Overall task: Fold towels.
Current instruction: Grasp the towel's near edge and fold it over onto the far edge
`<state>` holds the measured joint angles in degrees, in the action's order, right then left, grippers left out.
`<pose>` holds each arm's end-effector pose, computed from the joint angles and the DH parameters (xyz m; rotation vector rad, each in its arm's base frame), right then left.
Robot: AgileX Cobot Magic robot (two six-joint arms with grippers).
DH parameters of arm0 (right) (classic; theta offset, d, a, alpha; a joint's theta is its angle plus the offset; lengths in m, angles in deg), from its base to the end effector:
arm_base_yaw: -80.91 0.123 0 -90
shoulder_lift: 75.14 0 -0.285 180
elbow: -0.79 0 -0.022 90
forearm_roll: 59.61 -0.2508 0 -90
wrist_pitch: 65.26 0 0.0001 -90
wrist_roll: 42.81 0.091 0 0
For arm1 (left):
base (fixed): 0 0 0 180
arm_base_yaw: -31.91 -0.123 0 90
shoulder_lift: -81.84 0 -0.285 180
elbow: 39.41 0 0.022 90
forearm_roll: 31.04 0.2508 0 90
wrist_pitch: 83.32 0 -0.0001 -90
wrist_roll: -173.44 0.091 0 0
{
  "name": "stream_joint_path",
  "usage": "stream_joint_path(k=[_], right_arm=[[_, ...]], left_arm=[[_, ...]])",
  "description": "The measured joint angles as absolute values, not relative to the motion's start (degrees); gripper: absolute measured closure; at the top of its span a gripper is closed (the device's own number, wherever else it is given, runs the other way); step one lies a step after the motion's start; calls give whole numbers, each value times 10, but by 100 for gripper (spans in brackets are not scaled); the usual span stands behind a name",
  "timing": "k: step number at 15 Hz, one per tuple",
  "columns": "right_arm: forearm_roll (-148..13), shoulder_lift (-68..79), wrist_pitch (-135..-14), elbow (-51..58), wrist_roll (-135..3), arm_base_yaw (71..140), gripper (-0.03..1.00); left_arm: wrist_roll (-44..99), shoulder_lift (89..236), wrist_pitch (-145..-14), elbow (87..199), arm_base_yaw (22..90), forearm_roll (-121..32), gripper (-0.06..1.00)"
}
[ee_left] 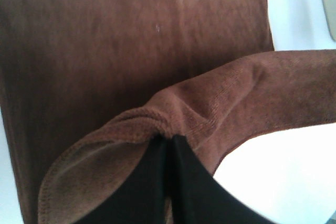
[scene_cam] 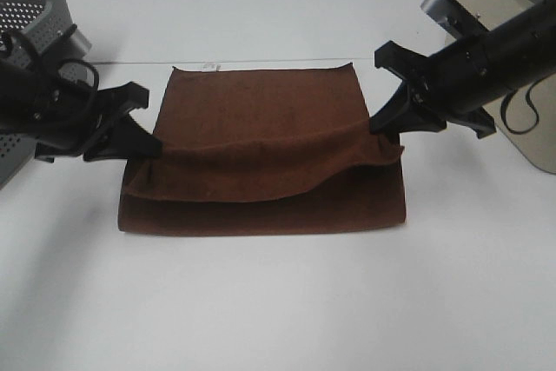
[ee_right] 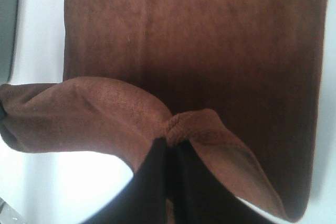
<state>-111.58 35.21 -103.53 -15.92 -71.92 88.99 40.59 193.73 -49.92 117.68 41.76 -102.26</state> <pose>0.3388 0.0930 0.1859 0.0177 2.6787 0.8151 0.3290 -0.1053 0.1614 -0.0283 2.5916 -0.9035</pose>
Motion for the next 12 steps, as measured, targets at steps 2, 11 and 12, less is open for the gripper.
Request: stream_joint_path(k=[2, 11, 12], right_arm=[[-1104, 409, -1040, -81, -703, 890, 97], [-1005, 632, -1044, 264, -648, 890, 97], [-1003, 649, -1030, 289, -648, 890, 97]], left_arm=[[388, 1987, -505, 1254, 418, -1023, 94], [366, 2194, -554, 1572, 418, -1042, 94], [366, 2209, -567, 1593, 418, -1043, 94]])
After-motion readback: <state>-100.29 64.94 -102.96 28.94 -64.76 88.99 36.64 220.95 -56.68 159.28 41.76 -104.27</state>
